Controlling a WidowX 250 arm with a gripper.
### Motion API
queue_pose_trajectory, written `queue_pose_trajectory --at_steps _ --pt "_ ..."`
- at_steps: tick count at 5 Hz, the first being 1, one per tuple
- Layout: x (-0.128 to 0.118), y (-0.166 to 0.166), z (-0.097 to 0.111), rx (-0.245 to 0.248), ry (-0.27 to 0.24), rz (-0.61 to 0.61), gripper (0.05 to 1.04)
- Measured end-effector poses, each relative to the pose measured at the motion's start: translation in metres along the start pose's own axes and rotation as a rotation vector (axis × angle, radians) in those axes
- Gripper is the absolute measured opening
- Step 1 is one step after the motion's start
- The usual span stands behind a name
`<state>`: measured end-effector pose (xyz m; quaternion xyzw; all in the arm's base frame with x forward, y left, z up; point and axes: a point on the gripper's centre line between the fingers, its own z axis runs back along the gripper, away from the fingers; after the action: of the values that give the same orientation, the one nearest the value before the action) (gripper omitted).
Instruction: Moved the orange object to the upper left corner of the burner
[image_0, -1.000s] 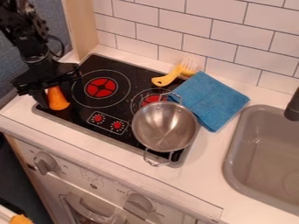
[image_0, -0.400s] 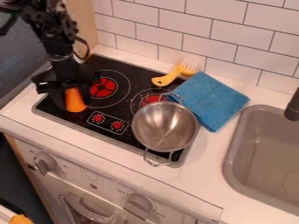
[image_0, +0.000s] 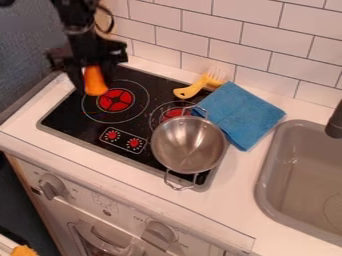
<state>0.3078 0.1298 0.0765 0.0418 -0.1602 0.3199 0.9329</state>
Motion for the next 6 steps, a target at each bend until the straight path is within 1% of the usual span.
queue_pose_trajectory --at_steps 1,2,3,4,6 --pt "0.025 -0.008 0.001 -0.013 -0.033 -0.02 0.575" --pt "0.047 -0.017 -0.015 -0.058 -0.024 -0.022 0.576" --pt "0.075 -0.011 -0.034 -0.063 -0.012 -0.009 0.575" --pt "0.087 -0.014 -0.051 -0.053 0.021 -0.041 0.576" --pt "0.085 -0.021 -0.081 -0.085 0.071 -0.062 0.576"
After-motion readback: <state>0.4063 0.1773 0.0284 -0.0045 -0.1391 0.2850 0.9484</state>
